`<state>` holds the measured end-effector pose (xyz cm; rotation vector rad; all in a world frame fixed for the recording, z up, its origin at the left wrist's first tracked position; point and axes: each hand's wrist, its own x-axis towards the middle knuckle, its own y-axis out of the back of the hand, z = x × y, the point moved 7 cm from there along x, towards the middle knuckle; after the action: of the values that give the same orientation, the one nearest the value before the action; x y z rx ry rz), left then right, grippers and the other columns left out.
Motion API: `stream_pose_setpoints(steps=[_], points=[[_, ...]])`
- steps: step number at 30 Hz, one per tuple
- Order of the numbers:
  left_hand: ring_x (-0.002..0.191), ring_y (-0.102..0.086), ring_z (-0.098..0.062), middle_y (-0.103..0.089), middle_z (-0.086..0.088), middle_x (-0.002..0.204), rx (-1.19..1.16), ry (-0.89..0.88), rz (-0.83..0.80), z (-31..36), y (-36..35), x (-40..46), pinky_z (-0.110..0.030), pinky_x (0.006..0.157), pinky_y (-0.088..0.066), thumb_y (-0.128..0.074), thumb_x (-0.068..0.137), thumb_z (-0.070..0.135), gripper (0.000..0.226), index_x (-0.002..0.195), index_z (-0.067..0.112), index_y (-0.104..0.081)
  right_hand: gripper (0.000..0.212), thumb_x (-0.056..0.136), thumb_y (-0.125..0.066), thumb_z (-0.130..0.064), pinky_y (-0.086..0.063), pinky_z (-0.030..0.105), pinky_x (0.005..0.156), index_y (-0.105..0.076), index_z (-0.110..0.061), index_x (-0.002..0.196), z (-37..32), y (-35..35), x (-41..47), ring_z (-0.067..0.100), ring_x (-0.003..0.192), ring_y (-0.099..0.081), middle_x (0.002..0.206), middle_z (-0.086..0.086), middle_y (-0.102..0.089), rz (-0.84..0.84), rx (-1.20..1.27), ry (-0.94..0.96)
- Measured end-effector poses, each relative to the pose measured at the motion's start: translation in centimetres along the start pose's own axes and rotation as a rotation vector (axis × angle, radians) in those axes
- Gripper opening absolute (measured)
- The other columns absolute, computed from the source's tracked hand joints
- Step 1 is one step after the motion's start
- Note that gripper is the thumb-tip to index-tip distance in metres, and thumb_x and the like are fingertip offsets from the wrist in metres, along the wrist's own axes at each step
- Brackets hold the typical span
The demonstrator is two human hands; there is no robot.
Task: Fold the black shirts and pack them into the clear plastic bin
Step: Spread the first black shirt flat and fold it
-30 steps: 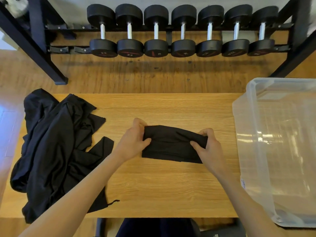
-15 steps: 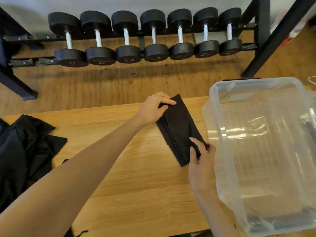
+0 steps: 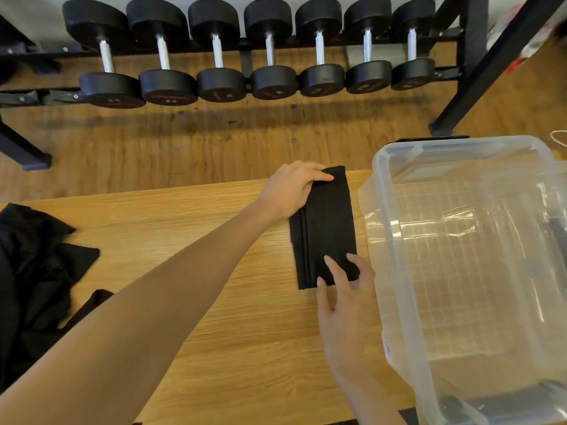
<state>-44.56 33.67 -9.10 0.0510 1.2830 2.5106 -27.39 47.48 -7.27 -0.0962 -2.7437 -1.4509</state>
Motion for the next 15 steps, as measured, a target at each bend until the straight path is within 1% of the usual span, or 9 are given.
stream_pose_setpoints(steps=[2,5,7,9,12,15], points=[[0.135,-0.038,-0.019,-0.046,0.002,0.148,-0.005,0.007,0.004,-0.3,0.0,-0.4,-0.041,0.114,-0.03,-0.04,0.101,0.008,0.041,0.135,0.026,-0.057,0.037,0.092,-0.06,-0.019,-0.048,0.028,0.087,-0.06,-0.015,0.129,-0.8,-0.1,0.5,0.011,0.096,-0.05,0.14,0.006,-0.045,0.004,-0.067,0.093],[0.137,-0.036,-0.019,-0.043,0.002,0.15,-0.018,0.012,-0.008,-0.5,-0.2,-1.3,-0.04,0.114,-0.028,-0.041,0.102,0.014,0.04,0.139,0.027,-0.051,0.038,0.097,-0.056,-0.02,-0.044,0.036,0.097,-0.055,-0.013,0.134,-1.3,-1.1,1.5,0.023,0.115,-0.047,0.146,0.004,-0.043,-0.032,-0.201,0.147],[0.138,-0.035,-0.019,-0.041,0.002,0.152,-0.017,0.008,-0.01,-0.5,-0.3,-1.7,-0.039,0.113,-0.028,-0.041,0.102,0.014,0.042,0.141,0.026,-0.049,0.04,0.095,-0.058,-0.02,-0.045,0.04,0.099,-0.056,-0.012,0.134,-1.0,-1.8,1.7,0.025,0.119,-0.045,0.147,0.004,-0.043,-0.063,-0.24,0.151],[0.139,-0.034,-0.019,-0.039,0.001,0.153,-0.001,-0.001,-0.008,-0.4,-0.5,-2.0,-0.038,0.114,-0.027,-0.041,0.102,0.013,0.043,0.143,0.025,-0.048,0.039,0.095,-0.058,-0.02,-0.046,0.042,0.098,-0.057,-0.012,0.133,-0.3,-2.0,1.7,0.025,0.119,-0.045,0.145,0.006,-0.044,-0.079,-0.259,0.15],[0.143,-0.028,-0.019,-0.032,0.0,0.157,0.004,0.002,0.022,-0.4,-0.5,-2.7,-0.037,0.117,-0.021,-0.044,0.101,0.012,0.043,0.142,0.024,-0.048,0.037,0.097,-0.054,-0.021,-0.044,0.043,0.1,-0.056,-0.012,0.133,0.2,-2.2,1.7,0.025,0.12,-0.045,0.144,0.006,-0.046,-0.087,-0.294,0.159],[0.146,-0.023,-0.019,-0.028,-0.002,0.159,-0.038,0.048,0.082,-0.5,0.4,-4.2,-0.033,0.118,-0.018,-0.046,0.1,0.011,0.042,0.14,0.023,-0.051,0.04,0.093,-0.061,-0.022,-0.041,0.043,0.101,-0.058,-0.012,0.131,-0.6,-1.8,2.1,0.026,0.121,-0.045,0.141,0.006,-0.049,-0.08,-0.299,0.153]])
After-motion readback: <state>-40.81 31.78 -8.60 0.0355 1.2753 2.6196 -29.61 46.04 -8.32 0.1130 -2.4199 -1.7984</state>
